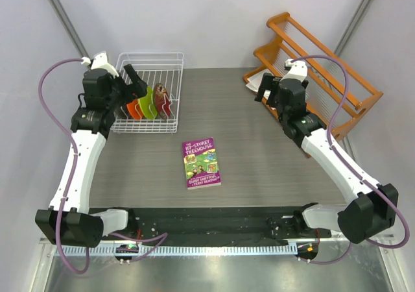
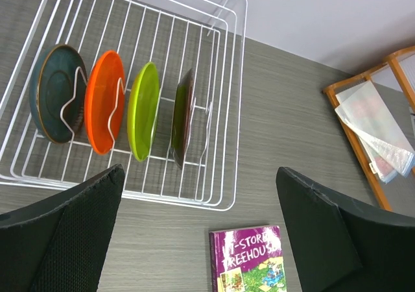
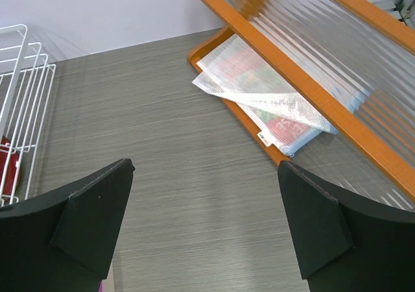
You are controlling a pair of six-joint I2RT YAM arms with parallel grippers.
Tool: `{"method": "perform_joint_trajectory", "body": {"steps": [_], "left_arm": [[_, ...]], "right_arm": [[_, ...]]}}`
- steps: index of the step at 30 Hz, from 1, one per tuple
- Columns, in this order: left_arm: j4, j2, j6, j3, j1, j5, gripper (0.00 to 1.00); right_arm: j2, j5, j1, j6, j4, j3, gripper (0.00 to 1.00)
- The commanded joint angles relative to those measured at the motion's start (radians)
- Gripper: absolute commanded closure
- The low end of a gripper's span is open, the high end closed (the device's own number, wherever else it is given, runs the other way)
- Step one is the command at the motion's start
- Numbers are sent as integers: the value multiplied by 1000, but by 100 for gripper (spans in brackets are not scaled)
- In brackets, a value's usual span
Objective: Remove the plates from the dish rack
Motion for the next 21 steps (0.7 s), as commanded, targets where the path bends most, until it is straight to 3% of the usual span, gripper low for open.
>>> {"method": "perform_joint_trajectory", "body": {"steps": [1,7,13,21], "left_arm": [[59,-16,-4,8,4,-1,0],[159,-47,-7,-99,6,56,1],[186,43,-33,-101,3,80,1],[254,215,17,-58,-100,-54,5]], "right_arm": [[10,-21,-3,9,55,18,0],[45,-79,-2,-9,47,32,0],[85,-109,-2,-11,6,59,0],[159,-151,-2,6,-11,70,2]]}}
